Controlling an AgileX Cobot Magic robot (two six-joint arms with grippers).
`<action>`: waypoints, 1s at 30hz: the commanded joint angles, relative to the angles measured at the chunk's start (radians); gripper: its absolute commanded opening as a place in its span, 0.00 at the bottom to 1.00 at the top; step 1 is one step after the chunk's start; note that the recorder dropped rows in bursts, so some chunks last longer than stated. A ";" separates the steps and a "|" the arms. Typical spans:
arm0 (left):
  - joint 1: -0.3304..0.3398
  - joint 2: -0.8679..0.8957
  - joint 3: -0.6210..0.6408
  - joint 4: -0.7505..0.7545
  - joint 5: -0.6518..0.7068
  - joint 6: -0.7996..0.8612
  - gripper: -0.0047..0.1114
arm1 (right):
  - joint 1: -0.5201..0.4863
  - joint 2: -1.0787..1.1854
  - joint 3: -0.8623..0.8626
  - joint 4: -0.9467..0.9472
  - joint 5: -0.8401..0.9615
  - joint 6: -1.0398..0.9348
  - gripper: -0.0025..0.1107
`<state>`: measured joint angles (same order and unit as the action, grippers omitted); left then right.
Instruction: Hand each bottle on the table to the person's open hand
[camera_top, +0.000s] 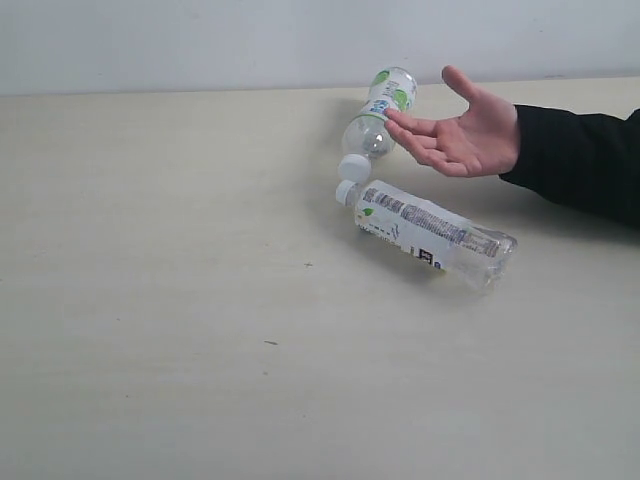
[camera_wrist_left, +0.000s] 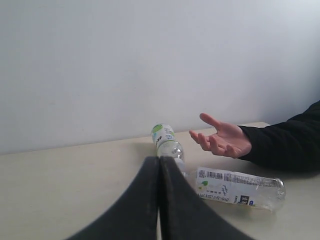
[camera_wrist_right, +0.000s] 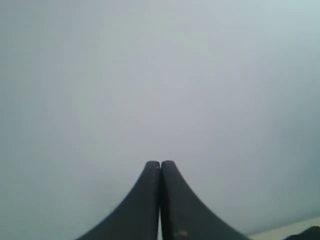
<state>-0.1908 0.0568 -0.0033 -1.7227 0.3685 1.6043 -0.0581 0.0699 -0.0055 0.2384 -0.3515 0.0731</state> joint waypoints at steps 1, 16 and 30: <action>0.003 -0.003 0.003 0.003 0.009 -0.010 0.04 | 0.001 -0.001 0.005 0.024 -0.222 0.101 0.02; 0.003 -0.003 0.003 0.007 0.009 -0.010 0.04 | 0.001 0.502 -0.632 -0.347 0.130 0.290 0.02; 0.003 -0.003 0.003 0.007 0.009 -0.010 0.04 | 0.001 1.292 -1.337 -0.268 1.340 -0.353 0.03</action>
<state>-0.1908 0.0568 -0.0033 -1.7185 0.3685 1.6043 -0.0563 1.2297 -1.2657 -0.1042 0.7890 -0.1478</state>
